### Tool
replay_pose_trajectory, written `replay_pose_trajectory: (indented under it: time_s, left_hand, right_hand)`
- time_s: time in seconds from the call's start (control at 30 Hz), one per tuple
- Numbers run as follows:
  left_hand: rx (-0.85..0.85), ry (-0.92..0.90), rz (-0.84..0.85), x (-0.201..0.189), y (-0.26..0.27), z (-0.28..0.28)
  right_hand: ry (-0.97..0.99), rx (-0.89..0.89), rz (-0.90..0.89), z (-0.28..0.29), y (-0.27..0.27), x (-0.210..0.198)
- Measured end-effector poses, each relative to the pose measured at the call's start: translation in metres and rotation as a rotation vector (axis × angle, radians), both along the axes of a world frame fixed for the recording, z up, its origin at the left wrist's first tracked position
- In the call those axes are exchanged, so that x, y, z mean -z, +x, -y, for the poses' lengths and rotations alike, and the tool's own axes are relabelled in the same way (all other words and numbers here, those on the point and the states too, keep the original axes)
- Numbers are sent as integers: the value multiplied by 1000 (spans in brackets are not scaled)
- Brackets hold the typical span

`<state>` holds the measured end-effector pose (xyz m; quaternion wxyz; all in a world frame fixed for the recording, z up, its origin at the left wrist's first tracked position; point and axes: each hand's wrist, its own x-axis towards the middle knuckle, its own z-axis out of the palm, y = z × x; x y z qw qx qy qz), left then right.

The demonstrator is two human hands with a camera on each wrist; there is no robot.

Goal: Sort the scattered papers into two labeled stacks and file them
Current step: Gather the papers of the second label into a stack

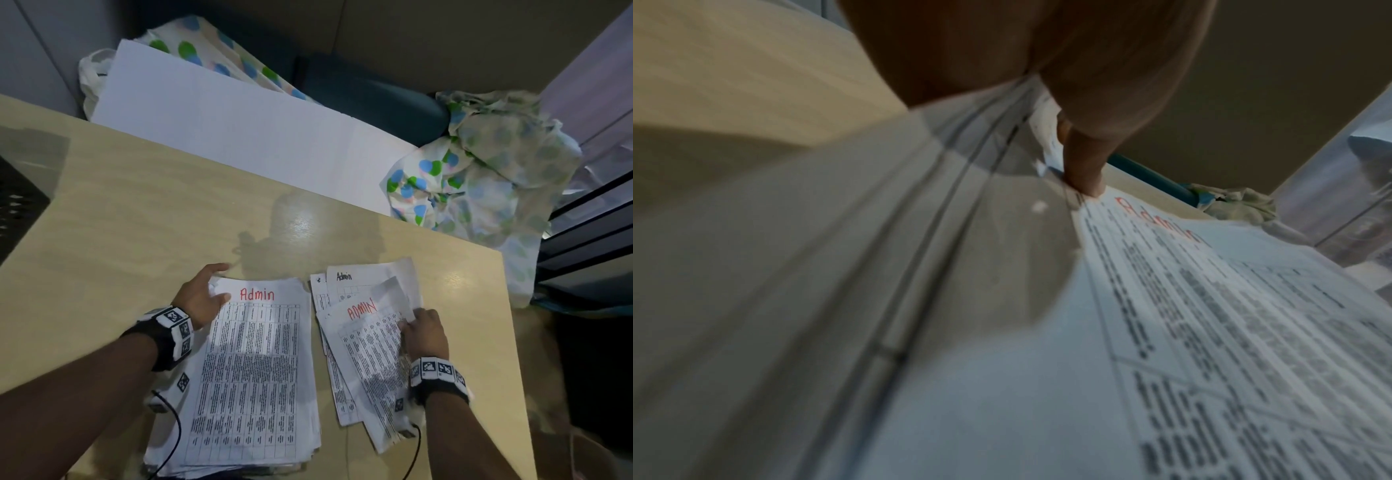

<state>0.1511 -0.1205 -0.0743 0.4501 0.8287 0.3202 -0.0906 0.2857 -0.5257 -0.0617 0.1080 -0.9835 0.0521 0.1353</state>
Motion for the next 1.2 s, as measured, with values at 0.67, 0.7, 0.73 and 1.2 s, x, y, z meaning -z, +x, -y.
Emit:
replay_pose_trajectory:
  time_s: [0.67, 0.7, 0.73, 1.2]
  left_hand:
    - [35, -33, 29, -3, -12, 1]
    - [37, -33, 26, -3, -13, 0]
    - [37, -35, 25, -3, -14, 0]
    - [-106, -222, 152, 0, -29, -7]
  right_hand:
    - [168, 122, -130, -21, -22, 1]
    - [219, 156, -134, -24, -24, 0]
    - [273, 190, -135, -27, -26, -1]
    - [681, 396, 434, -5, -11, -86]
